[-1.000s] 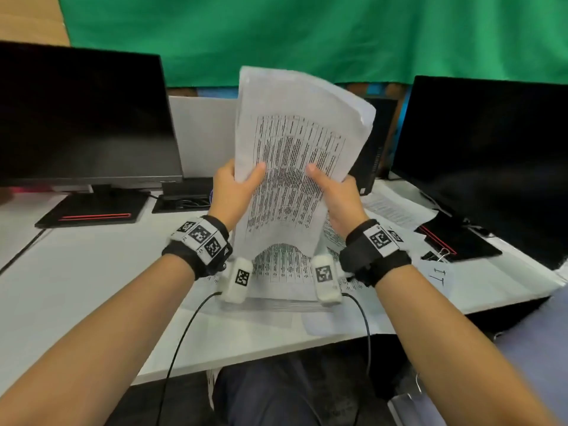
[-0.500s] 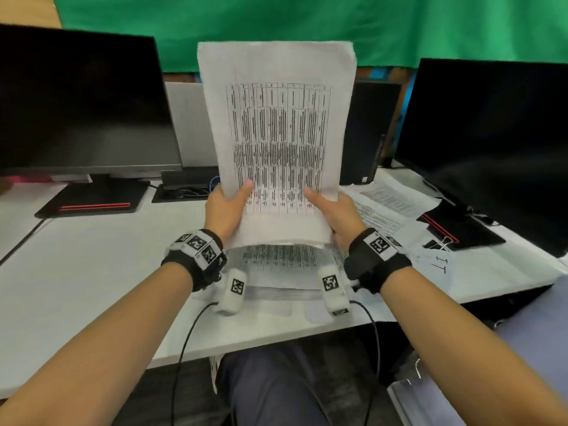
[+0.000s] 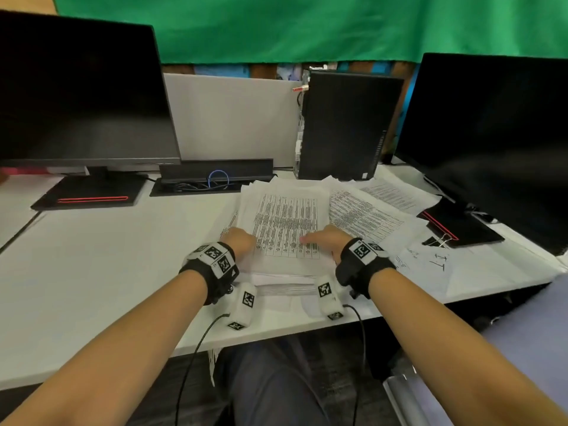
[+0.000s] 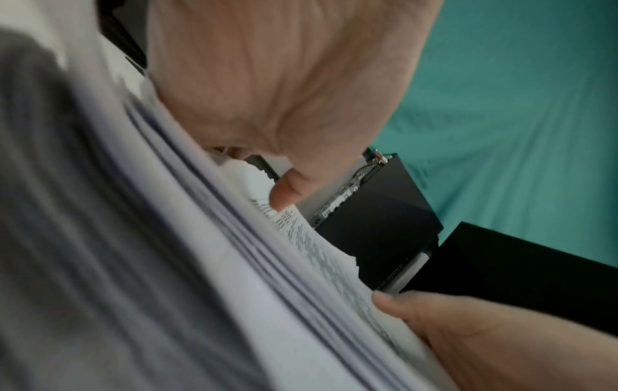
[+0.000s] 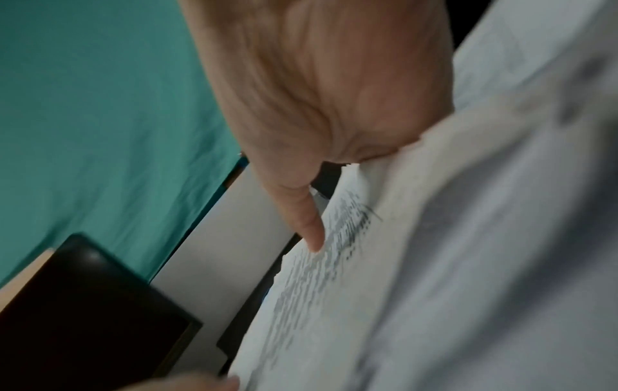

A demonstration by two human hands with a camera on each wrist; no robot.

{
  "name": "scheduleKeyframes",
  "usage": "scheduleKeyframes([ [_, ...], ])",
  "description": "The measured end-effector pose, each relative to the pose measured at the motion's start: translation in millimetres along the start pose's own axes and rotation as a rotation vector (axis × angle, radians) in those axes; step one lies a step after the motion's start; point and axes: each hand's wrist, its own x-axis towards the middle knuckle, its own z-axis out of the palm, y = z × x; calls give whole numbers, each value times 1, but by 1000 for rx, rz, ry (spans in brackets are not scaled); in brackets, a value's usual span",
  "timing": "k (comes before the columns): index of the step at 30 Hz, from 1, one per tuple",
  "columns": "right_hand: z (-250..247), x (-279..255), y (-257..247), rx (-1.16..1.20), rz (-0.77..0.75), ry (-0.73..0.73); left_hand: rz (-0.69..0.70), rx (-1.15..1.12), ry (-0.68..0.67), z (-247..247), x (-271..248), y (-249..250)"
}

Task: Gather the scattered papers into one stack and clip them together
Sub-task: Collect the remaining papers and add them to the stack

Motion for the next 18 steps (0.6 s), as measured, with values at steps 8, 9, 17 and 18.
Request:
scheduleKeyframes([
  [8,-9,-12,-3,281,-206,8,172,-471,131,-16,-8,-19],
  [9,-10,-15,-5,308,-261,3,239,-525,169,-18,-15,-19],
  [17,-19,-50,-60,317,-660,77,769,-673,393,-64,-60,5],
  [18,-19,-54,-64,276,-696,86,808,-667,400,-70,-62,5],
])
